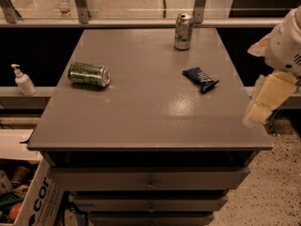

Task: Move rxbar blueberry near green can

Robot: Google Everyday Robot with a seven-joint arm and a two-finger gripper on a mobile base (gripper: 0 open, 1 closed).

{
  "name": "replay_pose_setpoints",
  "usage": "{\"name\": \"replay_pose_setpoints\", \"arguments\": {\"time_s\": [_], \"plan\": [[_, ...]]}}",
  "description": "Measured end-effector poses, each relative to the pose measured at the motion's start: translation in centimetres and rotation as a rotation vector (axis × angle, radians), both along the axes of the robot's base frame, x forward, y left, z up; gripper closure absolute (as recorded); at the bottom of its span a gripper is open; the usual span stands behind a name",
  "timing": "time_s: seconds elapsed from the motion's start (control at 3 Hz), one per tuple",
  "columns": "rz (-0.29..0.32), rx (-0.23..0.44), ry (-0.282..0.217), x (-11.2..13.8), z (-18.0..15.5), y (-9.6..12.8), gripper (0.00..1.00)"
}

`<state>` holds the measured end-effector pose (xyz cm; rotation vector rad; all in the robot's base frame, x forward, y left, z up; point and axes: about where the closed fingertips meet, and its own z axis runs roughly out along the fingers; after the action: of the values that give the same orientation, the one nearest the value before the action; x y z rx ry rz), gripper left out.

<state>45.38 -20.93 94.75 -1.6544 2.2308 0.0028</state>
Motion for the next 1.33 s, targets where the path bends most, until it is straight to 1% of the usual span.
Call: {"name": "replay_pose_setpoints", "arguments": {"time_s": [0.33, 0.67, 1.0, 1.33], "plan": [[-0.041, 0.131, 0.01, 2.9, -3.1, -0.2, 0.0], [-0.058, 0.265, -0.013, 6.1, -5.2, -0.1, 0.0], [-0.047, 0.387, -0.067, 8.9, -6.1, 1.0, 0.0], [-0.035, 0.463, -0.134, 10.8, -6.1, 2.5, 0.0]]}}
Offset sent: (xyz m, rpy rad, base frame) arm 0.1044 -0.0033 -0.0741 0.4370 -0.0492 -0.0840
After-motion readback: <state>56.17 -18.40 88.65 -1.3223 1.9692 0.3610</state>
